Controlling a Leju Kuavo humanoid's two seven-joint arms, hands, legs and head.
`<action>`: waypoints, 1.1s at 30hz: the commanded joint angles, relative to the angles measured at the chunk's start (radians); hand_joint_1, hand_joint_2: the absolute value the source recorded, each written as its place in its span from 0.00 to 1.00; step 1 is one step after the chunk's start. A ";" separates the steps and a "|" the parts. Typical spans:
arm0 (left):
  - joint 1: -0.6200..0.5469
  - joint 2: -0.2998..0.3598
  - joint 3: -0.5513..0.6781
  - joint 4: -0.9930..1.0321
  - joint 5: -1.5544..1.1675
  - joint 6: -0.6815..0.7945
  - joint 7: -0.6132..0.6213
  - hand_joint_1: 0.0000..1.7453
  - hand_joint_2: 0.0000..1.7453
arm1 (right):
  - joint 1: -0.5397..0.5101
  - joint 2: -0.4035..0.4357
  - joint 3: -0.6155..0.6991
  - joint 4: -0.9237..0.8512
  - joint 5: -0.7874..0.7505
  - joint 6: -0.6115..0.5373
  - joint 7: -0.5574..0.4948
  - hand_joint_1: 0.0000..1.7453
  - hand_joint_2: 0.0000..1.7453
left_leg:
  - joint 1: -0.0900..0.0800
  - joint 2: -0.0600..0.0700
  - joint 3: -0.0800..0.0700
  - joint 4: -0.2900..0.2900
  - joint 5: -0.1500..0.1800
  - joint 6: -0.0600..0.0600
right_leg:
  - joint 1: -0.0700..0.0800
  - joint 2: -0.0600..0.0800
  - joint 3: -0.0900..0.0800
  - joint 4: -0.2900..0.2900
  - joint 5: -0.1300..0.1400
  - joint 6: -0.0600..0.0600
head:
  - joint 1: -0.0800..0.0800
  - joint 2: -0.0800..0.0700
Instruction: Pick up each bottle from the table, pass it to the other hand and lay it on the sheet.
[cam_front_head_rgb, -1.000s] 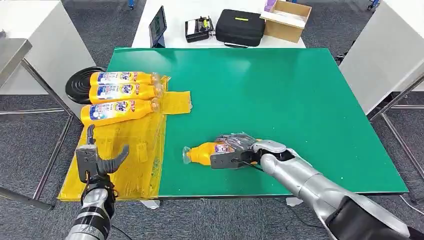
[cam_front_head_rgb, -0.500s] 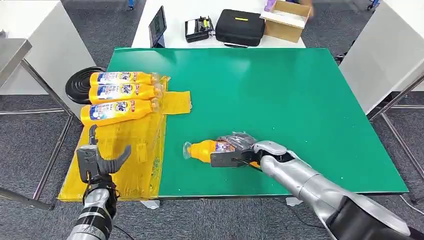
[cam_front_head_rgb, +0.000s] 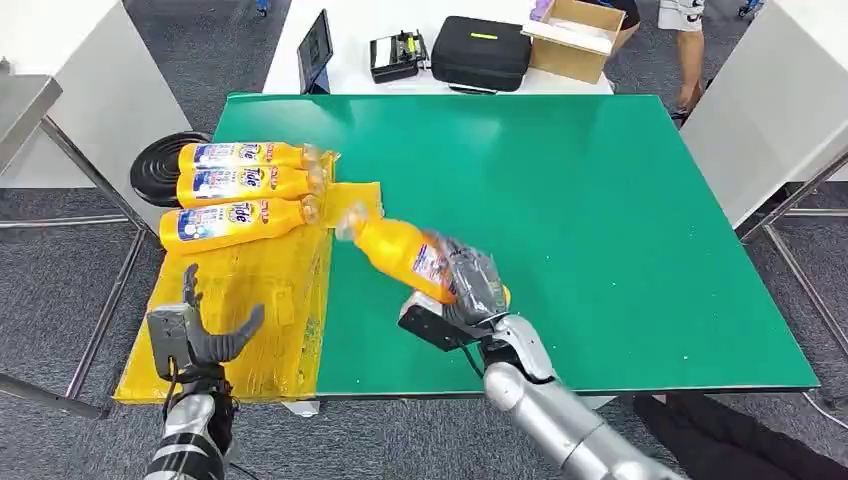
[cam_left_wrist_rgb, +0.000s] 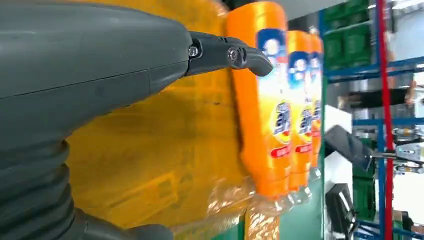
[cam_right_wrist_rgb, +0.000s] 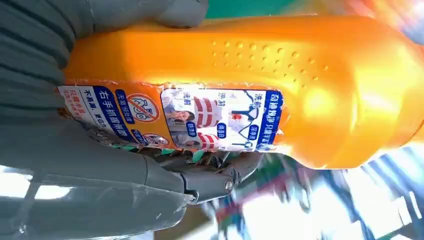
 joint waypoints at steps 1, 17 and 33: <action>0.036 -0.012 -0.137 -0.121 0.130 -0.194 0.076 0.00 1.00 | 0.161 0.164 -0.370 -0.209 -0.056 -0.113 -0.174 1.00 1.00 | 0.000 -0.001 0.002 0.001 -0.002 0.001 | 0.001 -0.003 0.003 0.000 -0.002 -0.003 | 0.000 0.000; 0.073 0.069 -0.309 -0.138 0.457 -0.561 0.204 0.00 1.00 | 0.198 0.206 -0.403 -0.071 -0.118 -0.053 -0.339 1.00 1.00 | -0.001 0.002 0.004 -0.001 0.000 0.001 | -0.001 0.000 0.004 -0.002 0.000 -0.002 | 0.000 0.000; 0.043 0.130 -0.473 -0.050 0.542 -0.681 0.197 0.00 1.00 | 0.165 0.273 -0.255 0.205 -0.067 -0.042 -0.444 1.00 1.00 | 0.000 0.003 0.005 -0.001 -0.001 0.001 | 0.000 0.002 0.005 -0.002 0.000 -0.003 | 0.000 0.000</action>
